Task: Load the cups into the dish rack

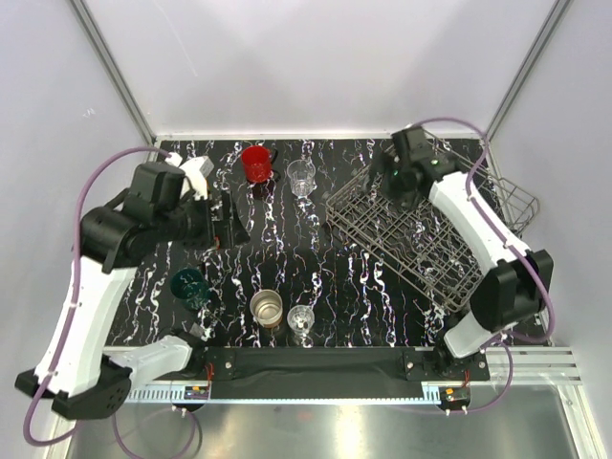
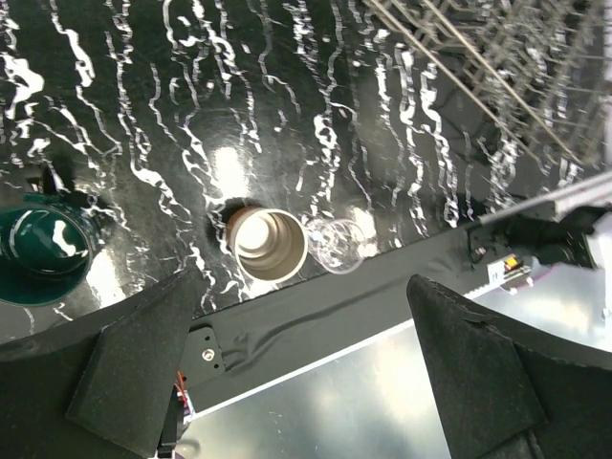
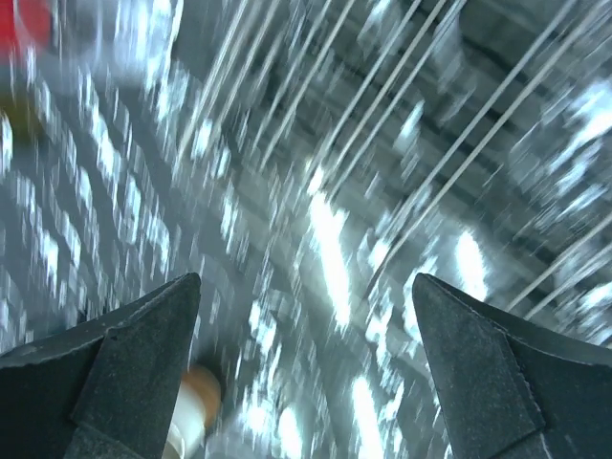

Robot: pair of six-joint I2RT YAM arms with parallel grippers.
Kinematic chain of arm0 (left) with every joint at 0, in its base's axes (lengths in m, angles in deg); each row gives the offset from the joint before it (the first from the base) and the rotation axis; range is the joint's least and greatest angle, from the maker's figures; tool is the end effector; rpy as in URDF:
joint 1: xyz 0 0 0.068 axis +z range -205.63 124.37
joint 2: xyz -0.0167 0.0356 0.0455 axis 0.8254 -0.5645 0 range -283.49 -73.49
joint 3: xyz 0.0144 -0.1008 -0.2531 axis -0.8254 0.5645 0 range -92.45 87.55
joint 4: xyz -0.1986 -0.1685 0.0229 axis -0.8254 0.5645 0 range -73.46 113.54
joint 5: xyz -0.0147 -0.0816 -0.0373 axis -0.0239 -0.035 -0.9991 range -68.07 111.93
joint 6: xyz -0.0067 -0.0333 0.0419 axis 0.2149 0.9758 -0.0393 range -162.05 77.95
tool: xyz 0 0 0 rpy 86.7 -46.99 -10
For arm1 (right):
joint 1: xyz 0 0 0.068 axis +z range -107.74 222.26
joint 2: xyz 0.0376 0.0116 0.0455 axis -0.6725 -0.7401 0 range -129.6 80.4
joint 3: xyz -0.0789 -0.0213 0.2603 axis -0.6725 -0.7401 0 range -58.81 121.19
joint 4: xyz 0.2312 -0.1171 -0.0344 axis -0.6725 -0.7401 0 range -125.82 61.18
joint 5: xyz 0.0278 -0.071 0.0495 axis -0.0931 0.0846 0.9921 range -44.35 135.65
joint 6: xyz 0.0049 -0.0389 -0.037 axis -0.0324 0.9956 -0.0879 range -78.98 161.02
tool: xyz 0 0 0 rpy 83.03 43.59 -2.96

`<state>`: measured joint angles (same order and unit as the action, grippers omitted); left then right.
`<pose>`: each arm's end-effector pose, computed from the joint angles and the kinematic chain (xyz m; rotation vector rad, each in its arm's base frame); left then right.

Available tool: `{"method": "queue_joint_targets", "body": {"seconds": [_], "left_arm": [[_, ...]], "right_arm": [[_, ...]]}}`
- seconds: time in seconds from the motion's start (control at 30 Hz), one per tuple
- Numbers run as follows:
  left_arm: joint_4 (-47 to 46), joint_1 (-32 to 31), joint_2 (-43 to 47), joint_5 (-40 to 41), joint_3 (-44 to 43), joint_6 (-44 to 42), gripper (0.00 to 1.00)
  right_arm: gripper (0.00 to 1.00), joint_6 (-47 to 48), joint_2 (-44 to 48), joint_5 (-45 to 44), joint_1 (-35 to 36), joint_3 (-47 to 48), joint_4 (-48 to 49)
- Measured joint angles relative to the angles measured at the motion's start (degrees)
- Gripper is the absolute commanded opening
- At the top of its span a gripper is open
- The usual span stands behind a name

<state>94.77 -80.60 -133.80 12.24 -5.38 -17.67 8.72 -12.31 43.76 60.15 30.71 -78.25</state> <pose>0.1240 -0.0643 0.4474 0.0968 2.4373 -0.6031 0.3306 0.1055 0.3364 0.3297 2.4966 0.3235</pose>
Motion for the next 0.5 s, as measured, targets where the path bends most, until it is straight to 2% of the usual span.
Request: {"method": "queue_joint_targets", "body": {"seconds": [0.1,0.27,0.5], "left_arm": [[0.37,-0.15,-4.81,1.64,-2.58,0.13,0.99],[0.22,0.33,-12.98,3.3,-7.87,2.16,0.99],[-0.48,7.1,-22.93,2.47,-8.98,10.58,0.98]], "right_arm": [[1.0,-1.9,2.89,3.61,3.96,-4.5,-2.32],[1.0,-3.63,9.2,7.15,4.59,-10.45,-7.69],[0.99,-1.27,20.17,11.28,4.57,-10.64,-12.5]]}}
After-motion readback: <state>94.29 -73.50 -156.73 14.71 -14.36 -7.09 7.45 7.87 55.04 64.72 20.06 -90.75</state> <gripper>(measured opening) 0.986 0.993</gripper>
